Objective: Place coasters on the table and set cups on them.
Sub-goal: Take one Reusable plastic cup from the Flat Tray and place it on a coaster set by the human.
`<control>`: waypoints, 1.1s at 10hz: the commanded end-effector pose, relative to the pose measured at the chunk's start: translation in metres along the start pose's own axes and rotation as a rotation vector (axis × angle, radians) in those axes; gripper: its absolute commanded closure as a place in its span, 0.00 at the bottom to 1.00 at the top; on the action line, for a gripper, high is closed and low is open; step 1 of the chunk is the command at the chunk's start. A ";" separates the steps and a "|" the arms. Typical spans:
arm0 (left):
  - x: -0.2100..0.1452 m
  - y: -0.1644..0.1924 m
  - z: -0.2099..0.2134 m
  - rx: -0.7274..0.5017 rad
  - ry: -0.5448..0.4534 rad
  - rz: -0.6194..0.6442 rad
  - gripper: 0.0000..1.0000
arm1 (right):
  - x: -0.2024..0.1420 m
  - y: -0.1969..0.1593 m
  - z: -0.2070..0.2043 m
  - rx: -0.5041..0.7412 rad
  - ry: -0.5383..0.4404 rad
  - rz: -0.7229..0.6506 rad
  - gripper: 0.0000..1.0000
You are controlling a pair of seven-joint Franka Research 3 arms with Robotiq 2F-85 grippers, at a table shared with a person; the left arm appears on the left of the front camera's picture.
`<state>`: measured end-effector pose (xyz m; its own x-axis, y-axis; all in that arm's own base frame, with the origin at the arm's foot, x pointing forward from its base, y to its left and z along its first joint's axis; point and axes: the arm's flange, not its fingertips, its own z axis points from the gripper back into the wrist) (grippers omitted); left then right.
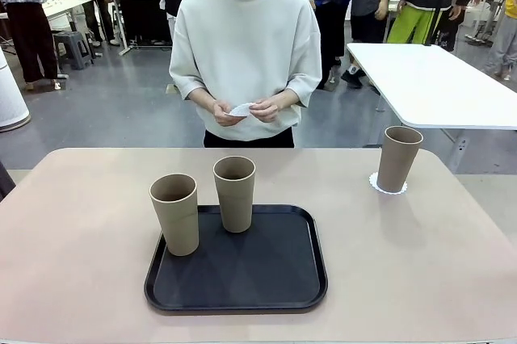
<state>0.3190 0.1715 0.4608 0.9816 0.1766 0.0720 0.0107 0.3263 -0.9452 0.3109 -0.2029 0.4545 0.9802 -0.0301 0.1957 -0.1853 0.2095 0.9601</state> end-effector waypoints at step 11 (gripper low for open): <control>-0.001 -0.002 0.001 -0.014 -0.003 -0.009 0.00 | -0.002 -0.001 0.001 0.007 -0.004 -0.001 0.00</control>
<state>0.3190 0.1715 0.4608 0.9817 0.1765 0.0720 0.0107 0.3263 -0.9452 0.3100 -0.2044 0.4542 0.9805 -0.0356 0.1935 -0.1817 0.2125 0.9601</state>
